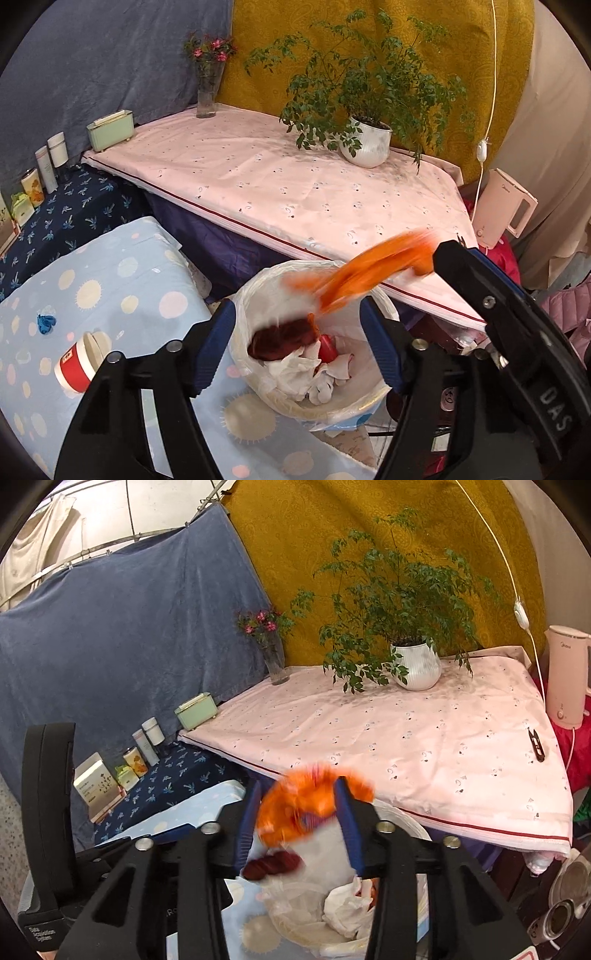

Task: Collect trash
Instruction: 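Open both tools over the bin to drop the scrunchie and bag, then move both tools back toward the red-and-white paper cup on the table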

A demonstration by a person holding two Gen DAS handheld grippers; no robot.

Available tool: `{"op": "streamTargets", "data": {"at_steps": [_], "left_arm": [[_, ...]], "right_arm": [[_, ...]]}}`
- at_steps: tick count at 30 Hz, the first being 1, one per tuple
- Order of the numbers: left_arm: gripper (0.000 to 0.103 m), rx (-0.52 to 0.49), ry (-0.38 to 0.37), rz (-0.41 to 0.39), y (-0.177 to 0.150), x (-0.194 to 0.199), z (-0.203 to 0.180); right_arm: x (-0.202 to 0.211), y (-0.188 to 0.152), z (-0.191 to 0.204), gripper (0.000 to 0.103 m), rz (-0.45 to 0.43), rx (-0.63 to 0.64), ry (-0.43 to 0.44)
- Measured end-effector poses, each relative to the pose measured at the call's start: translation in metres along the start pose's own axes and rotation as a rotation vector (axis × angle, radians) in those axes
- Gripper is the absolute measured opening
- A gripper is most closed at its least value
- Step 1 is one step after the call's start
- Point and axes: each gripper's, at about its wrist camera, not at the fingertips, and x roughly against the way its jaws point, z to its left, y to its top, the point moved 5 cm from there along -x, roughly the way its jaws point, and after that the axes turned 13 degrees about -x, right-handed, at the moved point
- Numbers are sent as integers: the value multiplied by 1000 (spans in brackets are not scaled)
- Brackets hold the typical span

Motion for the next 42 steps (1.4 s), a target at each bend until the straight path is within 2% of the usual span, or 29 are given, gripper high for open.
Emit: {"op": "streamTargets", "data": {"at_steps": [17,24,42], "left_arm": [[67,30,27,6,-9,4,14],[67,56,45,2,-16,12,28],[67,158,122,2,-51,37,94]], "right_arm": [[-2,-10,8,43,21,28,-12],[1,-14,18,48,25,44,-2],[-7,-42,67,61,64,117,30]]}}
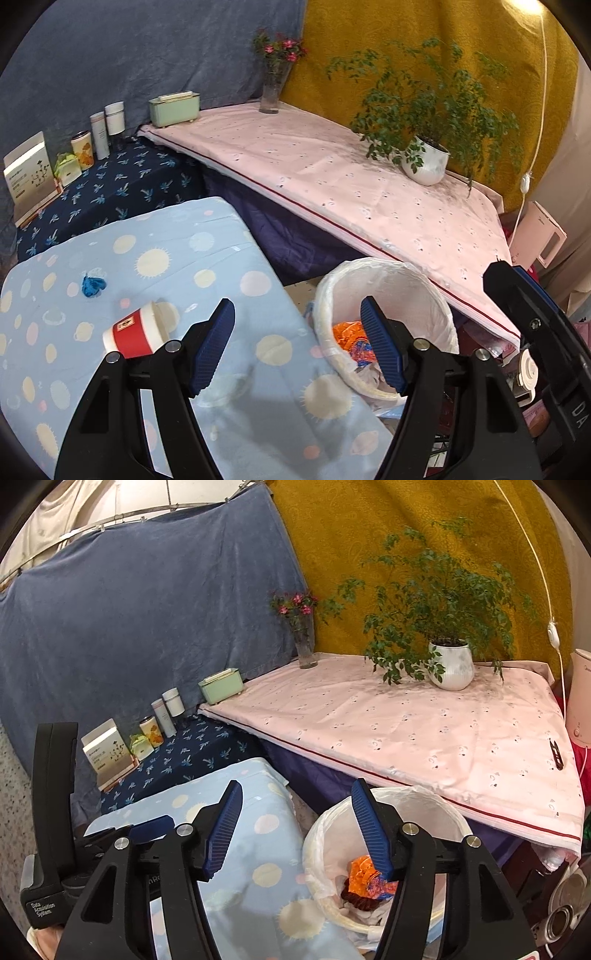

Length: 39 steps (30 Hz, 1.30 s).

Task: Collect trash
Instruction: 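Move both tools back toward the red-and-white paper cup on the table, then grasp the red-and-white paper cup with the right tool while the left tool grasps the blue item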

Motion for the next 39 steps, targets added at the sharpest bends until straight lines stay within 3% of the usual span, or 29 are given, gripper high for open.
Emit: {"op": "streamTargets", "data": {"at_steps": [14,22,30,39], "left_arm": [[67,116,101,17,-33,10,87],[67,182,203,54,-68,14,156],[67,236,288,103,-100,15,221],[71,287,289,148,-118,-3,274]], "right_arm": [[-30,-40,63,69,84,93,41],[-57,-86,108,72,188,168,75],[-97,-141,146,83,302,250,91],[-149,-189,175,84,404,325,76]]}}
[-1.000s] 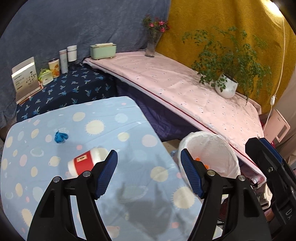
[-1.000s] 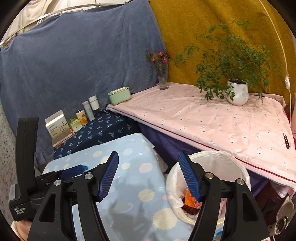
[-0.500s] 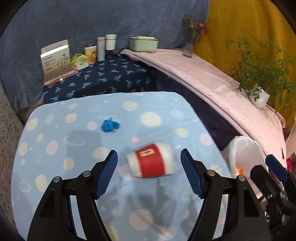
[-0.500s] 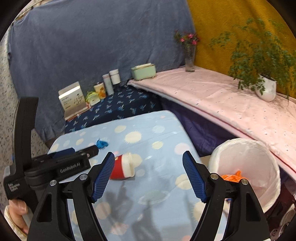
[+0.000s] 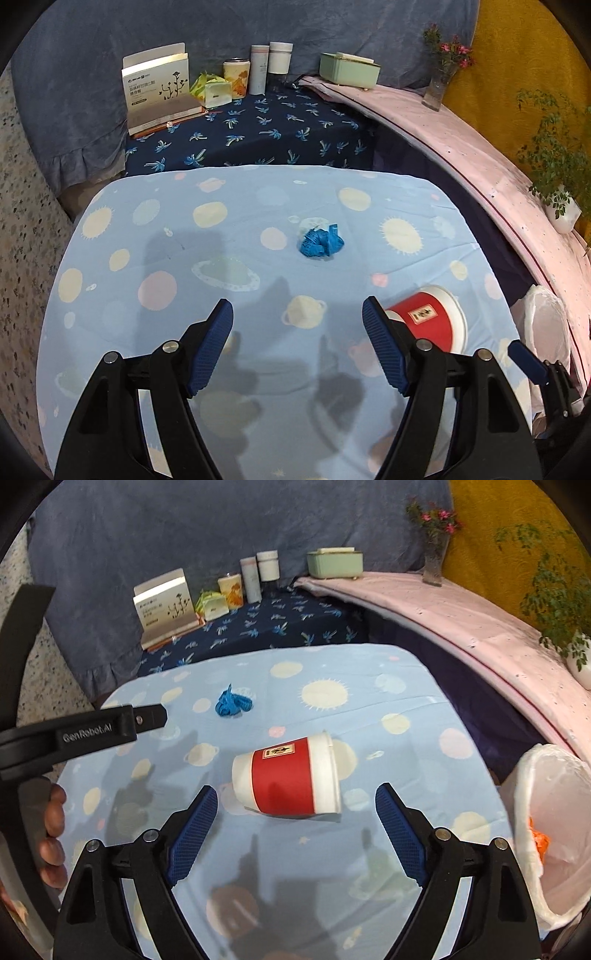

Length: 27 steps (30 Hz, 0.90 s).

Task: Collect trash
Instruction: 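Grasp the red-and-white paper cup with the right tool while the left tool grasps the blue item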

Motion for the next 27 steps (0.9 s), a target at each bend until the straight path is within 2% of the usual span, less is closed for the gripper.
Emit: {"op": "streamTargets", "data": {"at_steps": [2,10,14,20,22,25,26,27], "left_arm": [[75,1,-22,13,4,-10,3],[76,-14,-77,64,25,-57,0],[76,-27,-86,93,32,-83,-4],[73,-31,-94,102,38,-108,-7],[65,-28,-101,110,37,-115,-8],[43,-23,-120,128,34,-122,-8],[31,-26,-116,131,33,-124,-9],[23,-30,-110,130,32,-123,-9]], "right_arm": [[-16,-2,6,84,22,16,-9],[-61,2,18,85,75,49,-44],[-74,2,21,89,88,53,-44],[-81,2,17,89,93,12,-16],[-80,3,15,84,82,-3,-9],[-79,5,11,83,73,-26,0],[-78,5,9,83,65,-34,2],[-77,6,8,83,61,-37,0]]}}
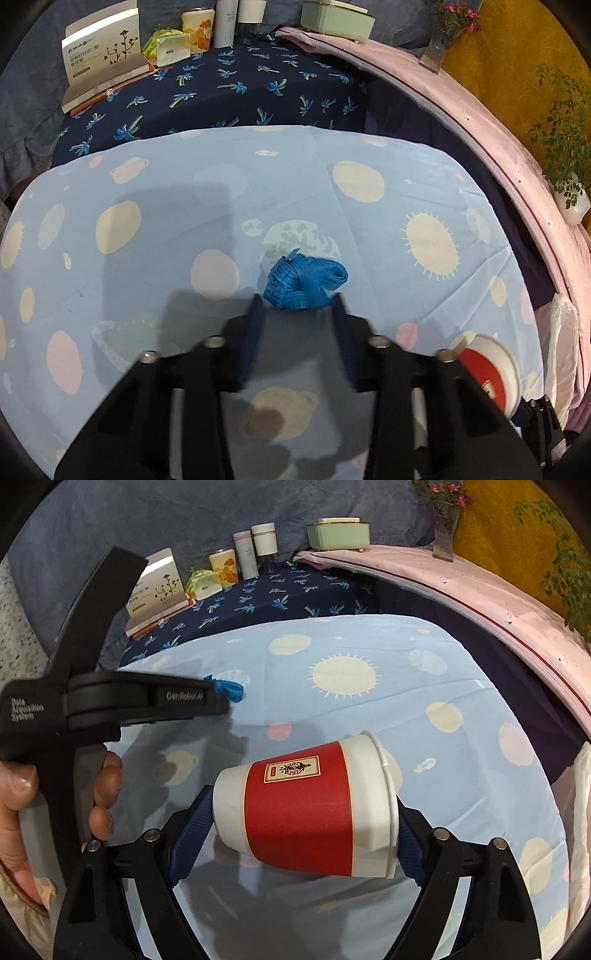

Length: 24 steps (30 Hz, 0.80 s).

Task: Collect trash
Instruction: 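Grasp the red-and-white paper cup with the right tool while the left tool grasps the blue item, then carry the paper cup and blue item with both tools over the white bin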

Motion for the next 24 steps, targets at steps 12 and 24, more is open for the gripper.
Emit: {"op": "streamTargets", "data": {"at_steps": [12,24], "left_arm": [[1,12,-19,-13,-22,25,-16],[1,-19,-41,-34,-57,73,-66]], "right_arm": [[32,10,-20,83,-66,-50,-6],[83,-5,-50,83,-113,-96,-8]]}}
